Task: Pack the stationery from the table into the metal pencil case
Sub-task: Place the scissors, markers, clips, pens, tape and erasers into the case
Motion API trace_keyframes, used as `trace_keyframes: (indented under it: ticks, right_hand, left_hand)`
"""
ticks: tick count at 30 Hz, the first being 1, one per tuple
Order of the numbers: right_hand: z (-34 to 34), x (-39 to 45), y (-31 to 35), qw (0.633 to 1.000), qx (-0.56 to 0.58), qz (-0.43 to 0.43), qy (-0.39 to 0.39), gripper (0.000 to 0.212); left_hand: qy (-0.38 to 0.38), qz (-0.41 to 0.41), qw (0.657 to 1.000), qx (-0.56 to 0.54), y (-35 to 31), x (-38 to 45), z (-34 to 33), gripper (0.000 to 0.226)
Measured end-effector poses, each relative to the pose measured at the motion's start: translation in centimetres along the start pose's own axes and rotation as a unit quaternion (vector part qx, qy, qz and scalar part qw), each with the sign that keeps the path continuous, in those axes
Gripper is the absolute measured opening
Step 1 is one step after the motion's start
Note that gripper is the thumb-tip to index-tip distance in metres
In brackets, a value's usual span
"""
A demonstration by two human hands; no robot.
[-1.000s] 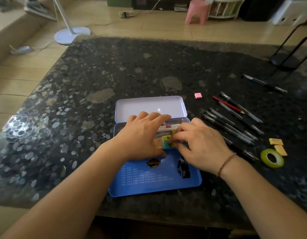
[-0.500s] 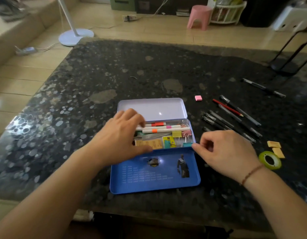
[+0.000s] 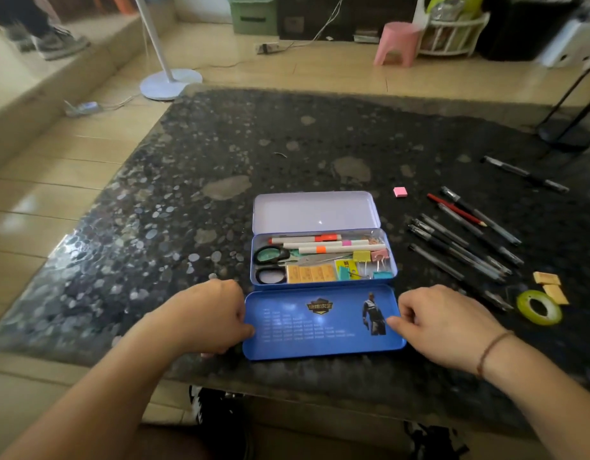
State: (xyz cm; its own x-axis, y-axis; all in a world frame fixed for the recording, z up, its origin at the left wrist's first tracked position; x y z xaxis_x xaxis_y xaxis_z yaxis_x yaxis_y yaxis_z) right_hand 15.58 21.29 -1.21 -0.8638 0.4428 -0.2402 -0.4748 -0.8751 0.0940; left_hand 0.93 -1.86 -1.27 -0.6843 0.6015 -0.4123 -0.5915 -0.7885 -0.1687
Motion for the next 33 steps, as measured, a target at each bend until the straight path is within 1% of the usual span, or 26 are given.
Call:
trace_keyframes:
  ticks: [3, 6, 10, 11, 14, 16, 17, 18, 19, 20, 21, 22, 23, 24, 25, 26, 27, 28, 29, 30, 31, 32, 33]
  right_hand:
    - [-0.3, 0.3, -0.2, 1.000, 0.007, -0.013, 0.008, 0.033]
    - [-0.4, 0.3, -0.4, 1.000, 0.001, -0.002, 0.020, 0.031]
    - [0.4, 0.1, -0.6, 0.998, 0.033, 0.002, 0.049, 0.030]
    - [0.6, 0.0, -0.7, 0.998, 0.032, 0.003, 0.048, 0.030]
    - [0.7, 0.0, -0.8, 0.999, -0.005, 0.011, 0.041, 0.035]
    - [0.9, 0.3, -1.5, 0.999, -0.007, -0.013, 0.035, 0.038]
    - [1.3, 0.6, -2.2, 0.999, -0.002, -0.042, 0.009, 0.038]
    - [2.0, 0.9, -3.2, 0.997, 0.002, -0.074, -0.037, 0.035]
    - [2.6, 1.3, -4.2, 0.991, 0.002, -0.099, -0.094, 0.030]
    - [3.0, 1.6, -5.1, 0.983, -0.001, -0.117, -0.142, 0.025]
    - [3.2, 1.9, -5.9, 0.978, -0.008, -0.128, -0.166, 0.022]
    - [3.0, 2.2, -6.5, 0.977, -0.016, -0.137, -0.162, 0.023]
    - [2.5, 2.5, -7.0, 0.980, -0.017, -0.143, -0.140, 0.022]
    - [1.9, 2.7, -7.3, 0.982, -0.008, -0.148, -0.119, 0.019]
    - [1.5, 2.7, -7.5, 0.983, 0.004, -0.149, -0.109, 0.013]
    - [1.3, 2.6, -7.4, 0.983, 0.010, -0.141, -0.116, 0.008]
    - [1.4, 2.2, -7.2, 0.982, 0.020, -0.117, -0.149, 0.006]
    - [1.6, 1.7, -6.4, 0.977, 0.043, -0.068, -0.199, 0.007]
    - [1.8, 0.9, -5.1, 0.965, 0.074, 0.006, -0.251, 0.010]
    - [2.1, -0.1, -3.2, 0.950, 0.100, 0.090, -0.282, 0.013]
    - [2.0, -0.9, -1.2, 0.937, 0.104, 0.165, -0.290, 0.015]
    - [1.5, -1.4, 0.6, 0.927, 0.089, 0.221, -0.291, 0.016]
    - [0.6, -1.4, 1.8, 0.919, 0.074, 0.256, -0.290, 0.015]
  left_hand:
    - [0.057, 0.030, 0.995, -0.081, 0.1, -0.5, -0.4, 0.033]
    - [0.068, 0.030, 0.990, -0.123, 0.3, -0.9, -0.5, 0.029]
    - [0.100, 0.028, 0.978, -0.183, 0.7, -1.7, 0.3, 0.032]
    - [0.102, 0.026, 0.978, -0.181, 0.6, -1.6, 0.3, 0.032]
    - [0.090, 0.021, 0.987, -0.129, -0.2, -0.9, -0.2, 0.032]
    - [0.083, 0.043, 0.990, -0.109, -0.4, -0.3, -0.2, 0.040]
    - [0.056, 0.060, 0.992, -0.094, -0.2, 0.1, 0.2, 0.045]
    - [-0.001, 0.071, 0.995, -0.067, 0.1, 0.6, 0.7, 0.049]
    - [-0.079, 0.075, 0.994, -0.031, 0.4, 1.0, 1.4, 0.049]
    - [-0.156, 0.067, 0.985, -0.006, 0.4, 1.2, 2.1, 0.047]
    - [-0.211, 0.045, 0.976, -0.007, 0.2, 1.5, 2.5, 0.041]
    - [-0.240, 0.010, 0.970, -0.032, -0.2, 1.7, 2.7, 0.034]
    - [-0.240, -0.031, 0.968, -0.063, -0.7, 1.9, 2.6, 0.029]
    - [-0.224, -0.066, 0.969, -0.083, -1.0, 2.2, 2.3, 0.027]
    - [-0.203, -0.090, 0.971, -0.084, -1.2, 2.5, 2.1, 0.026]
    - [-0.186, -0.106, 0.974, -0.071, -1.3, 2.8, 1.8, 0.025]
    - [-0.180, -0.118, 0.975, -0.056, -1.2, 3.1, 1.7, 0.022]
    - [-0.182, -0.124, 0.974, -0.053, -1.1, 3.4, 1.6, 0.018]
    - [-0.188, -0.124, 0.972, -0.062, -0.9, 3.5, 1.7, 0.015]
    - [-0.194, -0.119, 0.971, -0.077, -0.9, 3.7, 1.8, 0.014]
    - [-0.199, -0.110, 0.970, -0.089, -0.9, 3.8, 1.9, 0.016]
    - [-0.206, -0.098, 0.968, -0.101, -0.9, 3.9, 1.9, 0.017]
    - [-0.216, -0.084, 0.966, -0.112, -0.9, 4.0, 1.9, 0.019]
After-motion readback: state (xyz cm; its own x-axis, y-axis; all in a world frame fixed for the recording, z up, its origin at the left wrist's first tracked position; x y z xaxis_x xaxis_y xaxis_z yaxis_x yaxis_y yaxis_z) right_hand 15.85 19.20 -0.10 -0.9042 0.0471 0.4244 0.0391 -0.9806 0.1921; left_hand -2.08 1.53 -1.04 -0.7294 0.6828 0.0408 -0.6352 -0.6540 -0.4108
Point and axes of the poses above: each hand's wrist, its own x-axis towards the middle knuckle, its own z-axis out of the back of the hand, y = z × x, the point moved 3 cm from there along x, towards the middle knuckle, and after that the axes turned 13 degrees about -y, right-handed, at the moved point
